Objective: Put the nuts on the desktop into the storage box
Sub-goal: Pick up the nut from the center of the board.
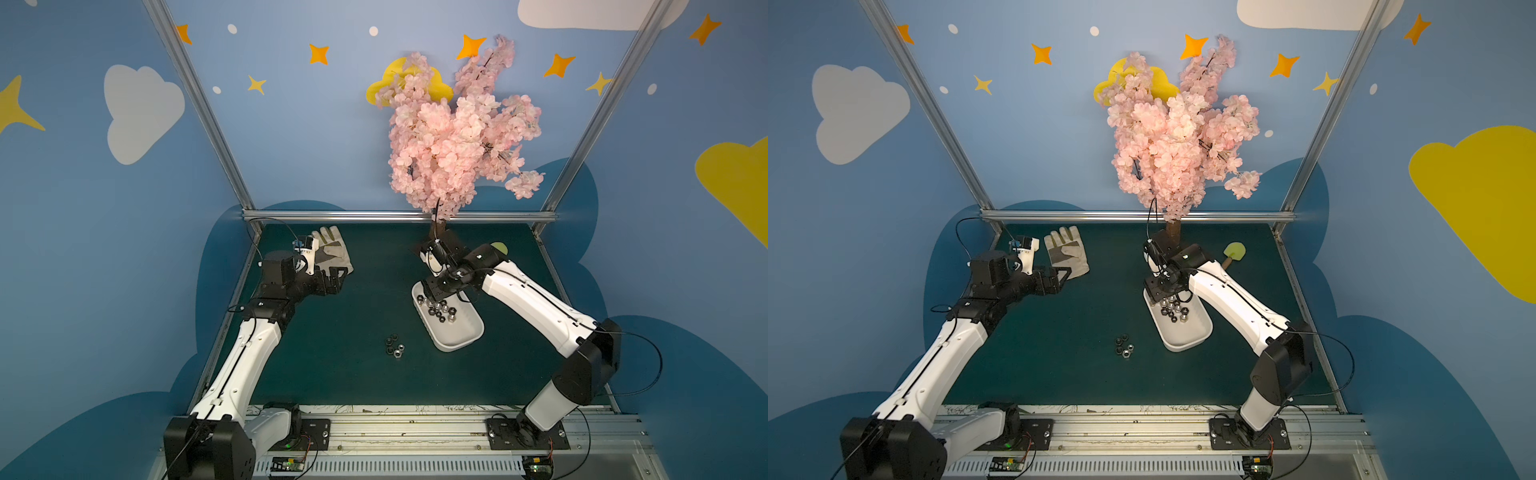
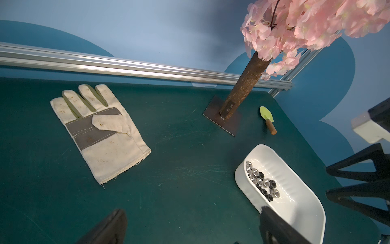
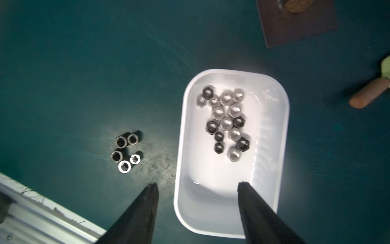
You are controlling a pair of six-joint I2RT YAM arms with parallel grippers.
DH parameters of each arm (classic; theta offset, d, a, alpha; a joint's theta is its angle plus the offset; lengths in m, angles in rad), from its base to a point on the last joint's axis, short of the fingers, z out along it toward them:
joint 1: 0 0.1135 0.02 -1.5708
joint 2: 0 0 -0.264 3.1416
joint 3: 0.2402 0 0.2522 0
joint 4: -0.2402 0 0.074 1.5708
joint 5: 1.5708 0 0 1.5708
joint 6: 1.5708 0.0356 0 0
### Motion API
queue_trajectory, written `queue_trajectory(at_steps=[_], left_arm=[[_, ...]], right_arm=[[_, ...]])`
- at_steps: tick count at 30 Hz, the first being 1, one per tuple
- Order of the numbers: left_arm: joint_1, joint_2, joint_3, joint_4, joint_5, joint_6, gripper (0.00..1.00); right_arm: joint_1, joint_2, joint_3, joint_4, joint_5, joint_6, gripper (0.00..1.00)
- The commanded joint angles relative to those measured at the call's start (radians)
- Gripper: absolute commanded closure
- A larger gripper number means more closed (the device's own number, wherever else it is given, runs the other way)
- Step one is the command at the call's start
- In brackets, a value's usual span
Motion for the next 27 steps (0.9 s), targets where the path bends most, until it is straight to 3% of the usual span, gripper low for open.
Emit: queue_trajectory(at_steps=[1, 16, 27], left_arm=[[-0.005, -0.003, -0.001, -0.003, -0.001, 0.008, 0.00], [-0.009, -0.012, 0.001, -0.016, -0.024, 0.015, 0.00], [-0.009, -0.013, 0.001, -0.011, -0.021, 0.014, 0.00]], right_arm=[[0.054, 0.040, -0.036, 0.050, -0.058, 0.031, 0.34], [0.237, 0.325, 0.038, 0.075, -0.120, 0.046, 0.38], [0.256, 0.467, 0.154, 0.065, -0.153, -0.028, 0.42]])
